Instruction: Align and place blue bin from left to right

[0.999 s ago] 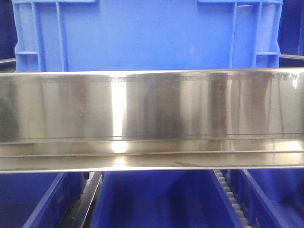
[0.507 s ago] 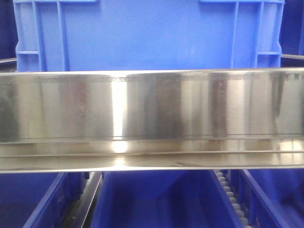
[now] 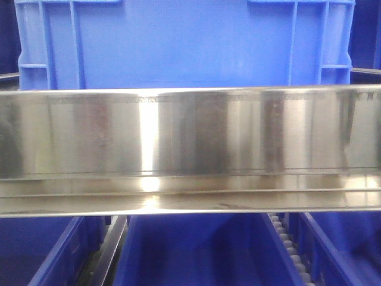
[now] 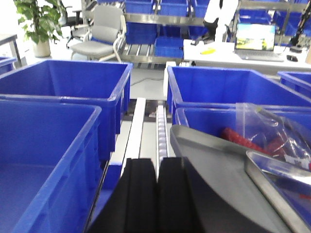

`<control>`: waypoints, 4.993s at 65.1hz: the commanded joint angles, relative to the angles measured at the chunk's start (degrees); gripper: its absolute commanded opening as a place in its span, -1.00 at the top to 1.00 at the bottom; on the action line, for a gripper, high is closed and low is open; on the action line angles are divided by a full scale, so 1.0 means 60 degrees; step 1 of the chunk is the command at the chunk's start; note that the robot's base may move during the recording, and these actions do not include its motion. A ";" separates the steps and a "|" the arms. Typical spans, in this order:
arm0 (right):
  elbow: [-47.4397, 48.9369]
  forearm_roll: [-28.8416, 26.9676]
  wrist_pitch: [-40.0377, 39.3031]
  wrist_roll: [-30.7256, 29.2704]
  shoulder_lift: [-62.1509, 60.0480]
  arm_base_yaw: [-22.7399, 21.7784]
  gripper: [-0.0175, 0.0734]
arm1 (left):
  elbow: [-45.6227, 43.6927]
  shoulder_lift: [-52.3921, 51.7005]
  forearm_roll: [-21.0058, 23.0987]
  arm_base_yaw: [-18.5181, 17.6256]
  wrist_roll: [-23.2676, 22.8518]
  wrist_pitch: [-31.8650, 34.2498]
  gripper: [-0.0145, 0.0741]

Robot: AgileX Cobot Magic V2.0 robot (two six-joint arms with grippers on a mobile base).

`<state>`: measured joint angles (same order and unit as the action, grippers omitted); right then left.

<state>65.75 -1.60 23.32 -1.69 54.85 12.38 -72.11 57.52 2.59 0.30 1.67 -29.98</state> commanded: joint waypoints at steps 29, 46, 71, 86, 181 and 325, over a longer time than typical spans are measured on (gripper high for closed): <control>0.4105 -0.0008 0.2710 0.1285 0.3705 0.1268 0.74 | -0.4709 0.4047 -0.0865 -0.1767 -0.1711 -0.2821 0.92; 0.6251 0.1492 0.4259 0.2653 0.5763 0.2289 0.74 | -0.6890 0.5968 -0.2443 -0.2922 -0.3361 -0.4052 0.92; 0.8908 0.1537 0.6117 0.2876 0.8008 0.2820 0.74 | -0.8549 0.7535 -0.2646 -0.3154 -0.3809 -0.5153 0.92; 0.8974 0.1579 0.6212 0.2876 0.8265 0.2820 0.74 | -0.8549 0.7566 -0.2665 -0.3154 -0.3809 -0.5153 0.92; 0.8974 0.1791 0.6027 0.3203 0.9149 0.2640 -0.13 | -0.8549 0.7934 -0.4186 -0.3629 -0.4151 -0.6063 0.31; 0.8990 0.1791 0.6327 0.3203 0.9514 0.2640 0.75 | -0.8549 0.9111 -0.4198 -0.3707 -0.4882 -0.6117 0.92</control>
<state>119.44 8.56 60.18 17.62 112.25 28.34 -123.17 112.27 -21.79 -21.80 -27.03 -66.22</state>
